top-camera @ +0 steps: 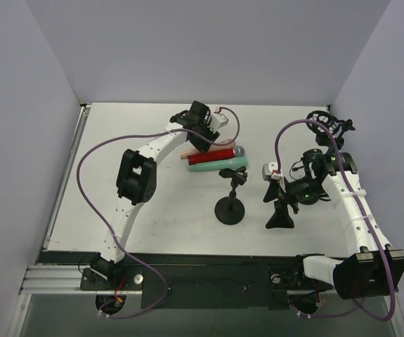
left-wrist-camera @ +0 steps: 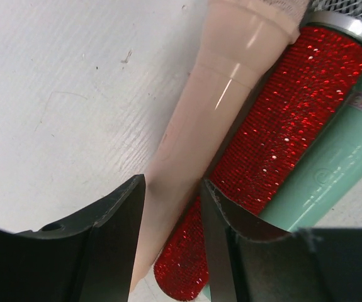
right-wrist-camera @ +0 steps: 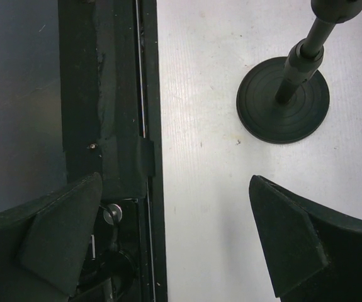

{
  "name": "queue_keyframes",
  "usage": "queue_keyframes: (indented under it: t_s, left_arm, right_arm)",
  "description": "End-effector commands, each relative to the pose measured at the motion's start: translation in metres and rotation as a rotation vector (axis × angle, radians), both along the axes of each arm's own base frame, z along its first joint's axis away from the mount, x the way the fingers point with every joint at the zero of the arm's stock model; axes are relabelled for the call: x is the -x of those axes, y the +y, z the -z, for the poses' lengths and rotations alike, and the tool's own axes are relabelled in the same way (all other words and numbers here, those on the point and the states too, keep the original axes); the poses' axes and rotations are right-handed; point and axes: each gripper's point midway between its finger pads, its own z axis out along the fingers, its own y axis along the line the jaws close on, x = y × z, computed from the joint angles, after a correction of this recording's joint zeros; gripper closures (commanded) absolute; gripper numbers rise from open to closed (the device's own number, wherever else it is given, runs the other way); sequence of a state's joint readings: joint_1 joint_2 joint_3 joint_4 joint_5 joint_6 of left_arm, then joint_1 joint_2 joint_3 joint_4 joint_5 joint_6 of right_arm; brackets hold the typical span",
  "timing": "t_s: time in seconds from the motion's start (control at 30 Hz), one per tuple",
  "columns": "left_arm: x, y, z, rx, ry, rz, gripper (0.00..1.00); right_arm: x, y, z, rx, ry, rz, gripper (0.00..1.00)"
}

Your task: Attach the microphones to the stand

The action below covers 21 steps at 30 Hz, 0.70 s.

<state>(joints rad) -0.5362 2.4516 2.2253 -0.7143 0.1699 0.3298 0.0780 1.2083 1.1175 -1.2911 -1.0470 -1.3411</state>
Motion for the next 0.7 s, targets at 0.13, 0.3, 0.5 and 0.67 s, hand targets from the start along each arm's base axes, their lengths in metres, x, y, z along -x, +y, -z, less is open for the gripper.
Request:
queue_keyframes:
  t_s: [0.13,0.3,0.5,0.67]
  left_arm:
    - [-0.003,0.01,0.014,-0.097,-0.016,-0.046,0.49]
    - [0.008,0.01,0.026,-0.133,0.018,-0.017,0.48]
    - [0.02,0.011,0.035,-0.146,0.063,-0.014,0.45]
    - [0.021,0.013,0.037,-0.153,0.068,-0.018,0.41]
  right_arm:
    - [0.008,0.003,-0.018,-0.049,-0.02,-0.021,0.03]
    - [0.01,0.003,-0.021,-0.052,-0.028,-0.031,0.03]
    - [0.011,0.003,-0.022,-0.057,-0.029,-0.031,0.03]
    - [0.012,0.003,-0.022,-0.06,-0.023,-0.034,0.03]
